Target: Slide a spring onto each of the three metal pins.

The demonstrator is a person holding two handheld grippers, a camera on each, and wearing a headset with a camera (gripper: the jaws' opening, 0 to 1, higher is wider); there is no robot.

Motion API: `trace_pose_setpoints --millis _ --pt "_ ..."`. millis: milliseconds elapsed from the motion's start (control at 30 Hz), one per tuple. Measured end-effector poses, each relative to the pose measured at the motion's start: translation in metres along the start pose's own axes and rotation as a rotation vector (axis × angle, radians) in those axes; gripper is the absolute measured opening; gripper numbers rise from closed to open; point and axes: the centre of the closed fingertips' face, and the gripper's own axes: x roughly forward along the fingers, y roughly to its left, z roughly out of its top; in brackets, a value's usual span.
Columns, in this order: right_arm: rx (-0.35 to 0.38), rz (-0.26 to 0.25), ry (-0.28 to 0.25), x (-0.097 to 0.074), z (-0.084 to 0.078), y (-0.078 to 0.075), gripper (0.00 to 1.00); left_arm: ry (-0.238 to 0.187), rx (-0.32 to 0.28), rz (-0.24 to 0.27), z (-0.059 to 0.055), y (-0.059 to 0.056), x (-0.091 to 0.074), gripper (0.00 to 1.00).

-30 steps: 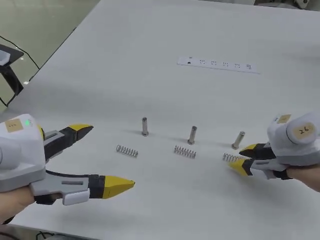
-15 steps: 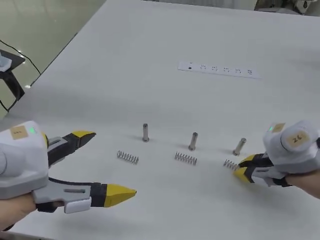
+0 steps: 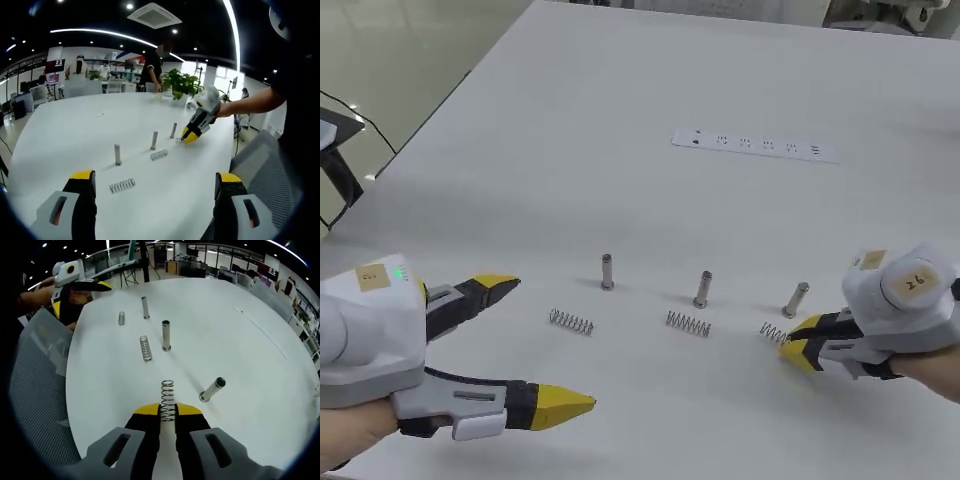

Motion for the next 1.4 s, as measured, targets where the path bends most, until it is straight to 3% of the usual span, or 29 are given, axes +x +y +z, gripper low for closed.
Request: trace_pose_setpoints --millis 133,300,700,933,1200,1400 --pt "-0.043 0.017 -0.014 -0.007 0.007 0.008 0.08 0.006 0.01 -0.041 -0.003 -0.005 0.008 0.91" --pt "-0.118 0.048 -0.034 -0.011 0.016 0.021 0.08 0.049 0.042 -0.112 -0.011 -0.017 0.022 0.86" --pt "-0.238 0.105 -0.063 -0.014 0.034 0.058 0.08 0.073 0.08 -0.225 -0.001 -0.041 0.056 0.74" --pt "-0.325 0.144 -0.067 -0.013 0.041 0.081 0.08 0.078 0.092 -0.328 0.001 -0.071 0.076 0.51" --pt "-0.379 0.167 -0.083 -0.017 0.048 0.092 0.08 0.091 0.121 -0.379 0.001 -0.088 0.092 0.37" --pt "-0.409 0.172 -0.091 -0.022 0.049 0.096 0.08 0.076 0.129 -0.392 0.006 -0.094 0.098 0.32"
